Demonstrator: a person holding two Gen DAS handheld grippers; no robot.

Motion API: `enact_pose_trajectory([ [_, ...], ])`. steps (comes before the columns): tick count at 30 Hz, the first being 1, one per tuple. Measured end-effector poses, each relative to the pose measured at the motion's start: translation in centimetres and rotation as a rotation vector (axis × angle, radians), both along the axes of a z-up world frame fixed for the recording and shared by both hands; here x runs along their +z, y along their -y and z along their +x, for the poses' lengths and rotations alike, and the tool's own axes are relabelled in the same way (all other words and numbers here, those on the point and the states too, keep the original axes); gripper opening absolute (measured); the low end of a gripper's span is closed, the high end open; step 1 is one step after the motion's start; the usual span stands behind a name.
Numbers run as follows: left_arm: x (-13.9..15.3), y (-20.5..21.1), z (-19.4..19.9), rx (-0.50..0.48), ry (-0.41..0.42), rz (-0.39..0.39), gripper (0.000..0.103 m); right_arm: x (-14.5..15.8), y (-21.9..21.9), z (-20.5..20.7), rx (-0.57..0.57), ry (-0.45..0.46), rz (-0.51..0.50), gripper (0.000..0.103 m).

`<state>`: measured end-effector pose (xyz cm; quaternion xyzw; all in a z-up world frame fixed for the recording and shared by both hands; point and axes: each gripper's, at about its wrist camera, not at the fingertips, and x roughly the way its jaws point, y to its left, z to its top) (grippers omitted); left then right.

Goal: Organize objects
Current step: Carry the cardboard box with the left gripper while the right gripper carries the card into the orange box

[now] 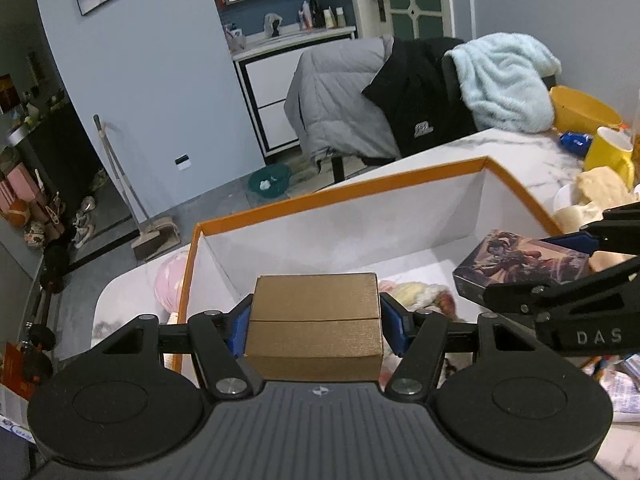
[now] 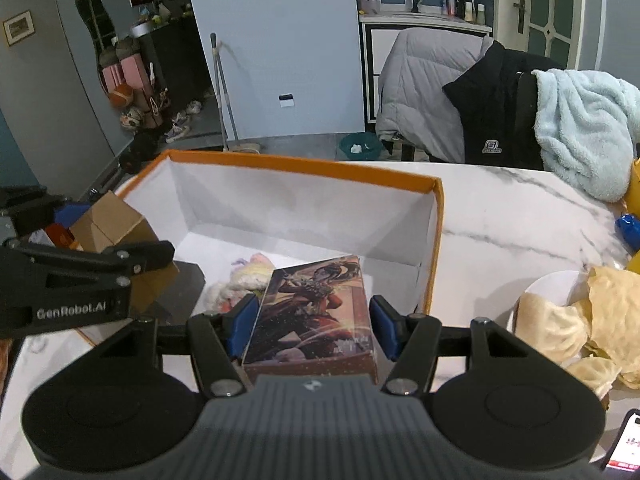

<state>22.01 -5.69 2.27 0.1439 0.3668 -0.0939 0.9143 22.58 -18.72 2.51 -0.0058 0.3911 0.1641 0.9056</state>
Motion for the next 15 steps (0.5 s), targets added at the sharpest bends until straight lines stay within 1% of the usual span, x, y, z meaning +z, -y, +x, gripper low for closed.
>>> enact_pose_trajectory([
  [5,-0.8,-0.1,0.8,0.008,-0.018,0.011,0.073,-1.1,-0.4,0.5,0.002,-0.002,-0.015,0.062],
  [15,-2.3,0.3,2.2,0.031,-0.071,0.038,0.073,-1.8,-1.7,1.3,0.032,0.019,-0.062,0.062],
])
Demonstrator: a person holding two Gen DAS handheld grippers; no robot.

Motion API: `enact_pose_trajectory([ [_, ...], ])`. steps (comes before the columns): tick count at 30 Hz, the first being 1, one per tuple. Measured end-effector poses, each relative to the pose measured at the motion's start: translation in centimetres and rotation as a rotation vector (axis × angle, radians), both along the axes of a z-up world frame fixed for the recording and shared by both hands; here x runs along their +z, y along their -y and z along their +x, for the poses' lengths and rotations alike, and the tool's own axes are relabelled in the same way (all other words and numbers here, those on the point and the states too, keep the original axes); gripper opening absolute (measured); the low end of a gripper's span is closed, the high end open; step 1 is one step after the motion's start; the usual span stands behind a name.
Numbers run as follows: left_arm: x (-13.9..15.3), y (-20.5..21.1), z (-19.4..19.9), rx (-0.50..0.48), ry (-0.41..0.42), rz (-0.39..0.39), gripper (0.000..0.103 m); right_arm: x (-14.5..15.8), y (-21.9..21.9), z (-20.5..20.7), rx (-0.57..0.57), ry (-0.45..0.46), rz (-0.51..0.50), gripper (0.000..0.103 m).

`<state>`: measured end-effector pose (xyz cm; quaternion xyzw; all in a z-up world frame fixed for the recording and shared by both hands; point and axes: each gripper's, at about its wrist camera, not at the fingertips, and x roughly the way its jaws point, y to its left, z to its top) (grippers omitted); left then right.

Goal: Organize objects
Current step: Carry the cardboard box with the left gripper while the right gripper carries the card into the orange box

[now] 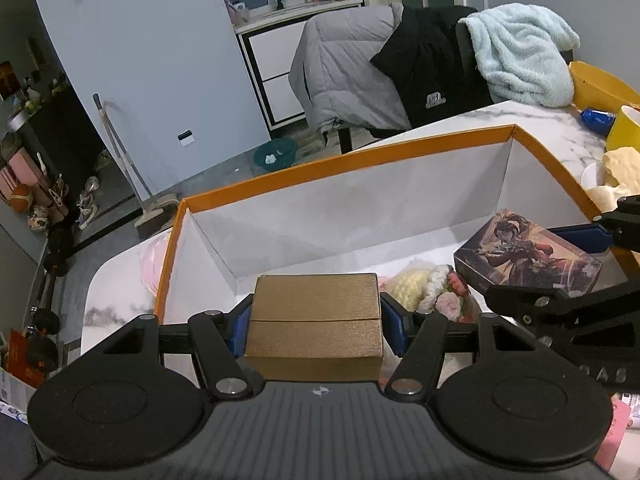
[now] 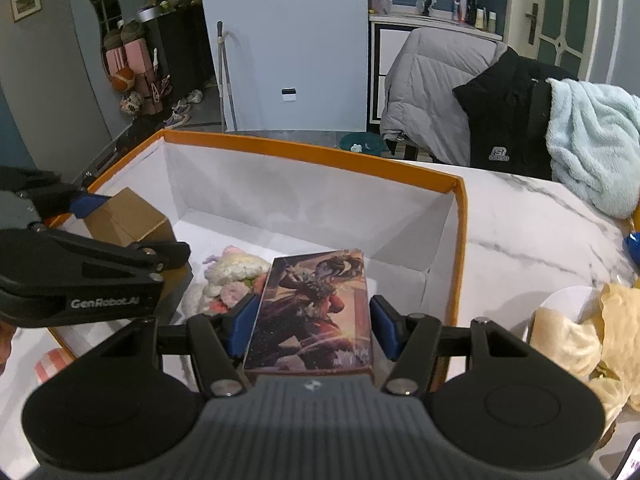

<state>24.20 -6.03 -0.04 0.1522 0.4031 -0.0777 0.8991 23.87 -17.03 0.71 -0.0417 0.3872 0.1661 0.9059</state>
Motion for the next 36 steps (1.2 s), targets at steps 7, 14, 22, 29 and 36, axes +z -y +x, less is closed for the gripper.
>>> enact_pose_trajectory([
  [7,-0.9,0.4,0.7,0.015,-0.038,0.028,0.073,-0.4,-0.8,0.2,0.021,0.006,-0.039,0.062],
  [14,-1.8,0.6,1.0,0.02,-0.072,0.048,0.073,-0.7,-0.8,0.1,0.036,0.014,-0.06,0.062],
  [22,-1.8,0.7,1.0,0.029,-0.069,0.052,0.077,-0.5,-0.6,0.3,0.029,0.009,-0.035,0.064],
  [29,-1.1,0.5,0.6,0.032,-0.053,0.052,0.078,-0.5,-0.6,0.1,0.02,0.016,-0.031,0.065],
  [36,-0.6,0.2,0.4,0.04,-0.041,0.05,0.078,-0.4,-0.3,0.0,0.01,0.022,-0.026,0.065],
])
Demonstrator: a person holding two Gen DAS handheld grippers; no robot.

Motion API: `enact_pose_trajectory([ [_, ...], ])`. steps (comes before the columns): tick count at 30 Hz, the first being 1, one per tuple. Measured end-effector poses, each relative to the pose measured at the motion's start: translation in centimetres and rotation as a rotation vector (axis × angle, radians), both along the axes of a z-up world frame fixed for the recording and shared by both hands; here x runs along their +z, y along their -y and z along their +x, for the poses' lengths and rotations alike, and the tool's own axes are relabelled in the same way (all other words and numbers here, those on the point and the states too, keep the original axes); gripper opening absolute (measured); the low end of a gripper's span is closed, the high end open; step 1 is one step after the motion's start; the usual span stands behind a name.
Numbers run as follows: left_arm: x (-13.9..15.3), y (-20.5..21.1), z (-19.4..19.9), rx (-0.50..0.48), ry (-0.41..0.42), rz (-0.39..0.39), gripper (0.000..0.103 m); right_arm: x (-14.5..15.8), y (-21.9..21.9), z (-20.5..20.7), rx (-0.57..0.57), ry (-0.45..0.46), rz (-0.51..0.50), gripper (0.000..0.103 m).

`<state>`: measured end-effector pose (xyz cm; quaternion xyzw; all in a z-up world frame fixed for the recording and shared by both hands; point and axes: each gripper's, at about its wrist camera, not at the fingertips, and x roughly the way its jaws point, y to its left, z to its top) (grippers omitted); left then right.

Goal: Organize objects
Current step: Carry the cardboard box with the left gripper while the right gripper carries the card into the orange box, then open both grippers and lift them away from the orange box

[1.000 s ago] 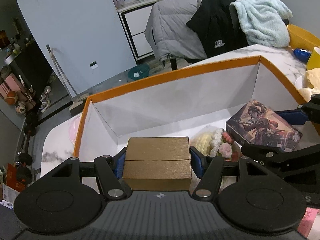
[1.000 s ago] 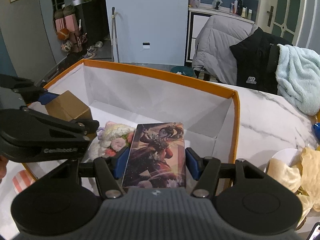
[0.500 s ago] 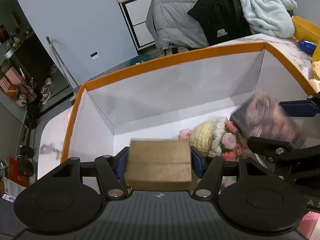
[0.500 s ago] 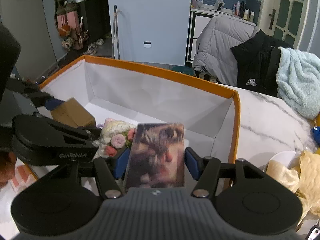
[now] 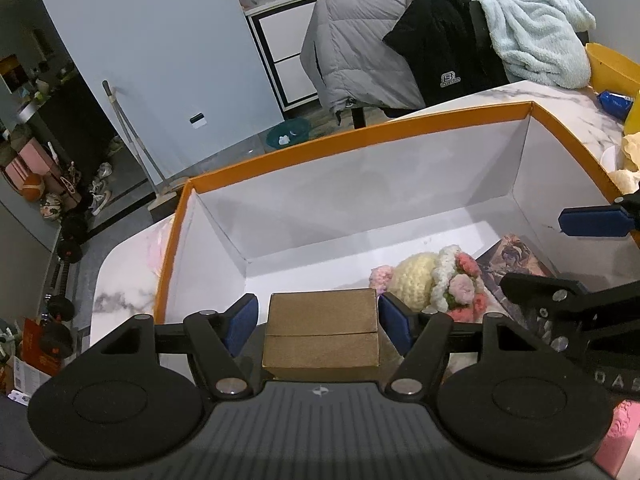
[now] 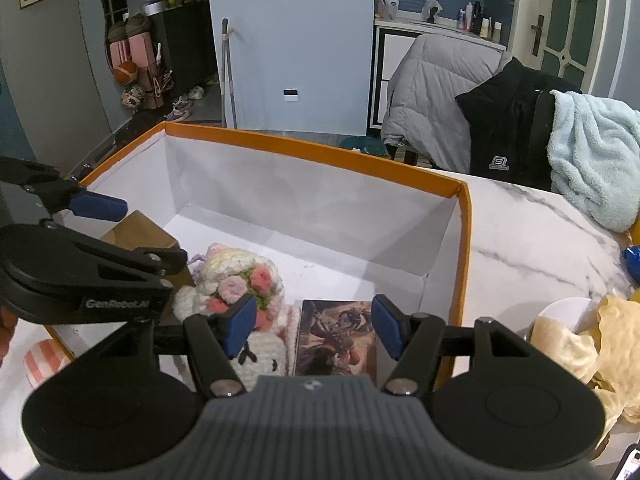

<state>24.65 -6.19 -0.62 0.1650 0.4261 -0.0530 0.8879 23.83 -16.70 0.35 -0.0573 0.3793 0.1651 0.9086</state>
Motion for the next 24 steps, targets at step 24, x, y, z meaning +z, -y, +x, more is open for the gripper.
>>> enact_pose_trajectory([
  [24,3.9,-4.9,-5.1,0.083,0.031,0.032,0.077,3.2,0.5,-4.6,0.006,0.024,0.046,0.066],
])
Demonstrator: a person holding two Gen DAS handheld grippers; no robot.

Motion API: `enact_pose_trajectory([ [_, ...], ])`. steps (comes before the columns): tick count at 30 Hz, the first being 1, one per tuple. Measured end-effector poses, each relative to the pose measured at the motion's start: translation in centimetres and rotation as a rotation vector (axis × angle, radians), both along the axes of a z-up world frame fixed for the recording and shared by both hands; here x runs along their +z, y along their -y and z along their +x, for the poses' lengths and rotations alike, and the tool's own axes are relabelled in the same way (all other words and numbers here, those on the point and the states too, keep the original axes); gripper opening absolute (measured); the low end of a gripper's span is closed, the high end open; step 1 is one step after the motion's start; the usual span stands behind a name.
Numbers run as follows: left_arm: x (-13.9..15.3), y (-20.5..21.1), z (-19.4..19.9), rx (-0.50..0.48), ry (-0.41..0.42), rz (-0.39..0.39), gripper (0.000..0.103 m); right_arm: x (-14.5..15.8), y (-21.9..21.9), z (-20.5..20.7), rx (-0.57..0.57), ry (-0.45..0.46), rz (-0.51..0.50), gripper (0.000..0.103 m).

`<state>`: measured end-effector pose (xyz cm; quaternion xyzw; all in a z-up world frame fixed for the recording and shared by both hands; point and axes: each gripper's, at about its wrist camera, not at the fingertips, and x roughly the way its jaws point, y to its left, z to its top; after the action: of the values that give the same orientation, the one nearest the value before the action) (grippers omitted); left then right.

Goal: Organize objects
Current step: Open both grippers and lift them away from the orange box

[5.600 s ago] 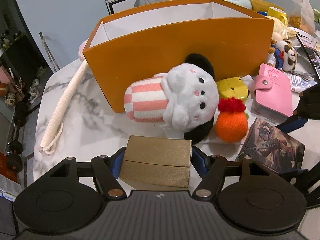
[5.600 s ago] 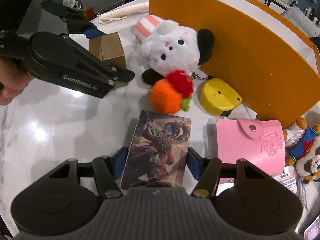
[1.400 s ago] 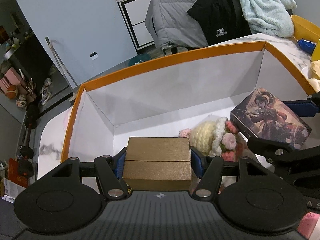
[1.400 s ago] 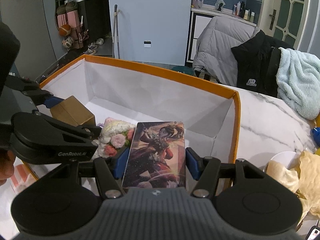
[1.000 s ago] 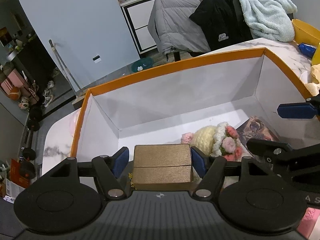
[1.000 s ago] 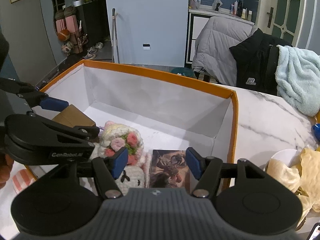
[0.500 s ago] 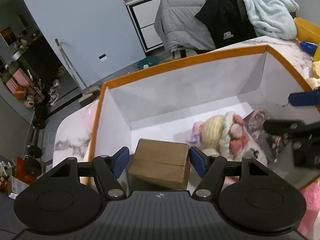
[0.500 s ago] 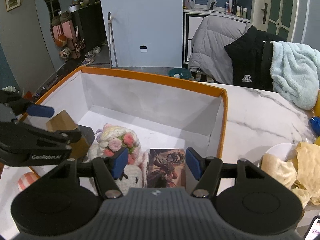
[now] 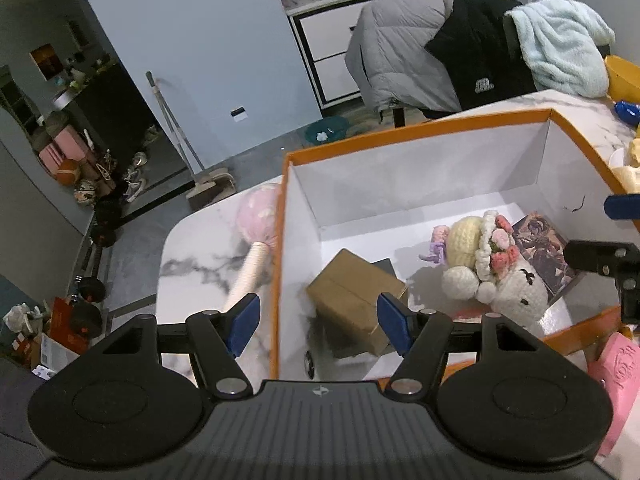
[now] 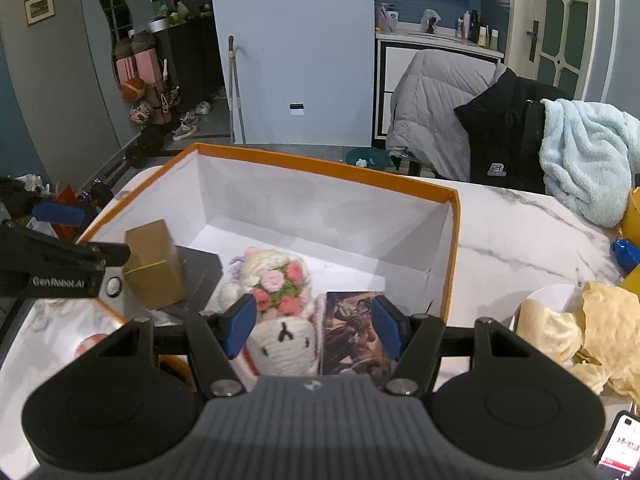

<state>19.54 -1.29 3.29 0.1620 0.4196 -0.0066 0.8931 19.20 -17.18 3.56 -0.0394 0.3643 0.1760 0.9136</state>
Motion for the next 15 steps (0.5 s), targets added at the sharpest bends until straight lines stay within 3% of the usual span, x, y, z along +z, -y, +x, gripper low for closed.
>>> enact_pose_trajectory([
  [15,3.7,-2.1,-4.6,0.007,0.074,-0.03,0.077,2.7,1.2,-4.5,-0.002,0.028,0.022,0.067],
])
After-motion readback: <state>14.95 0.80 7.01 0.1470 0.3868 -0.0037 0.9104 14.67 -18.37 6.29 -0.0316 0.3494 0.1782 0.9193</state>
